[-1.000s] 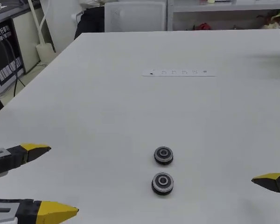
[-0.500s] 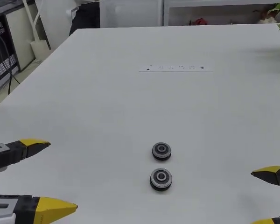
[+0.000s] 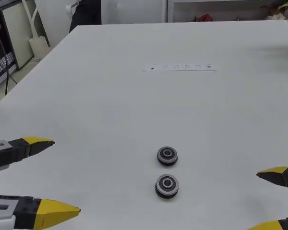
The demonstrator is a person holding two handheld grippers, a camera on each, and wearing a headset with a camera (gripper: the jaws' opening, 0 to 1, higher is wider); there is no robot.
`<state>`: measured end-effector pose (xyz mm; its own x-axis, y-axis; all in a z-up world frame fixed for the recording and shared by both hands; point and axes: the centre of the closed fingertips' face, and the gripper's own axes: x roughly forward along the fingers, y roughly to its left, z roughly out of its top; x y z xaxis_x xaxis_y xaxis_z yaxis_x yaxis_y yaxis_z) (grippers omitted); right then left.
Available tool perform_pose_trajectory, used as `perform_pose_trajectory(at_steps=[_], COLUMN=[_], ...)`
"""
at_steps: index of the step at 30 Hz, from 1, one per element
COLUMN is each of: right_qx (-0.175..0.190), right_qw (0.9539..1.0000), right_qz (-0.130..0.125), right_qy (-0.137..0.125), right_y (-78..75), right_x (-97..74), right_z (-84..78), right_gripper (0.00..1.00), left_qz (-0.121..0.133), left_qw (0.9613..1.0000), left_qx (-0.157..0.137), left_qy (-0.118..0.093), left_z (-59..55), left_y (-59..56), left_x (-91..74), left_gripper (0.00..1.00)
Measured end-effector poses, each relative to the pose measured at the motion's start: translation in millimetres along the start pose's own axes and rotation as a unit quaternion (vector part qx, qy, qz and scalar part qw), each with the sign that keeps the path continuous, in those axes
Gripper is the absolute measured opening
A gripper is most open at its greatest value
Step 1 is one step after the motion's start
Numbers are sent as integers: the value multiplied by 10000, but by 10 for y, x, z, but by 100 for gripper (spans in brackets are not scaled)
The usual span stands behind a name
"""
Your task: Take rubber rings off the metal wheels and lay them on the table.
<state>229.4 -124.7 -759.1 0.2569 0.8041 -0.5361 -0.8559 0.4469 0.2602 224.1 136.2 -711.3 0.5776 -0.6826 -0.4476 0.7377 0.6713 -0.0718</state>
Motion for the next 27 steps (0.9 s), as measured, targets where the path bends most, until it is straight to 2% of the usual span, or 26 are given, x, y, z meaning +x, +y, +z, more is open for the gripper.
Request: perform_pose_trajectory(at_steps=[2,3,9,19,27], right_qx=[-20,-26,-87,-309,-438], right_qw=[10000,10000,9999,9995,9989], right_qz=[8,9,20,83,129], right_qy=[4,3,-47,-25,-109], right_y=[-11,-16,-50,-72,-75], right_x=[11,14,22,47,87], right_z=[15,22,89,174,262], right_gripper=[84,84,82,78,74], left_qz=[-32,-48,-159,-432,-581], left_qw=[10000,10000,9997,9976,9955], left_qx=[30,53,162,490,742], left_qy=[14,14,20,210,52], left_z=[-15,26,93,167,363], left_y=[13,-6,-36,-150,-223], left_x=[-17,14,57,139,236], left_gripper=[94,94,93,90,86])
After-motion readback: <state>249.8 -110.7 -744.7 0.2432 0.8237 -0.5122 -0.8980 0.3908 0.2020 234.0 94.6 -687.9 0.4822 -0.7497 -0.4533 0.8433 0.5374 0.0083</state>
